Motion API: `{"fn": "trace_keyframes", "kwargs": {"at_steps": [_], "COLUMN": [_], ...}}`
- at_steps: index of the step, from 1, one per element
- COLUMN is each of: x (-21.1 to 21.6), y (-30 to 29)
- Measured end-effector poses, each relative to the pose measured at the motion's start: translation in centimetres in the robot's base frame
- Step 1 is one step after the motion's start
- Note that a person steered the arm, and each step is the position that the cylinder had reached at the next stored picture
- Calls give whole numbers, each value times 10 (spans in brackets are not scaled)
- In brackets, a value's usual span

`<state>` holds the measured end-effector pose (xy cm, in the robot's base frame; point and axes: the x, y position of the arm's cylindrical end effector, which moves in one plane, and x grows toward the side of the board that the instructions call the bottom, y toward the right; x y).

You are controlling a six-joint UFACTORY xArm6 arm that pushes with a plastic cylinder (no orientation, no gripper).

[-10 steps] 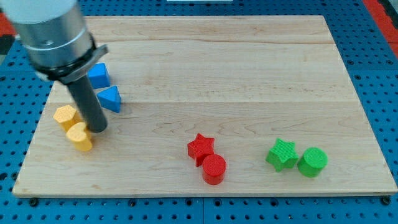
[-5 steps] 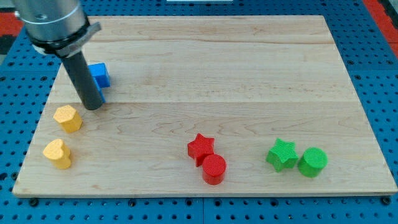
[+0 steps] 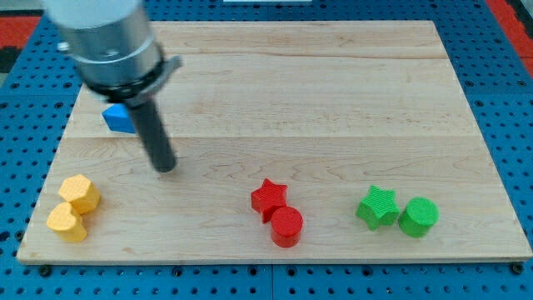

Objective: Push the hexagon into the heart

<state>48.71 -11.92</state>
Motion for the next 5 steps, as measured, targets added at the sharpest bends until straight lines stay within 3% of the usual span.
{"fn": "trace_keyframes", "kwargs": {"at_steps": [5], "x": [-6], "y": [13]}}
